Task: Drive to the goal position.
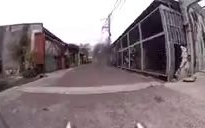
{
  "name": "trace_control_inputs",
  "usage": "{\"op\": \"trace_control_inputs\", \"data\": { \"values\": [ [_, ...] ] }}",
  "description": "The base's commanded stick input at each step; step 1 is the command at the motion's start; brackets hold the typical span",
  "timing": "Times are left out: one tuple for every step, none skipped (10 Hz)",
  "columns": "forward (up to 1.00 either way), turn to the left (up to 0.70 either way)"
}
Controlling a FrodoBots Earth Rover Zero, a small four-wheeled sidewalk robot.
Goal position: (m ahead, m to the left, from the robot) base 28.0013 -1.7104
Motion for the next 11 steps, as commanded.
{"op": "trace_control_inputs", "data": {
  "values": [
    [1.00,0.02],
    [1.00,0.02],
    [1.00,0.02],
    [1.00,0.02],
    [1.00,0.02],
    [1.00,0.01],
    [1.00,0.02],
    [1.00,0.01],
    [1.00,0.02],
    [1.00,0.01],
    [1.00,0.01]
  ]
}}
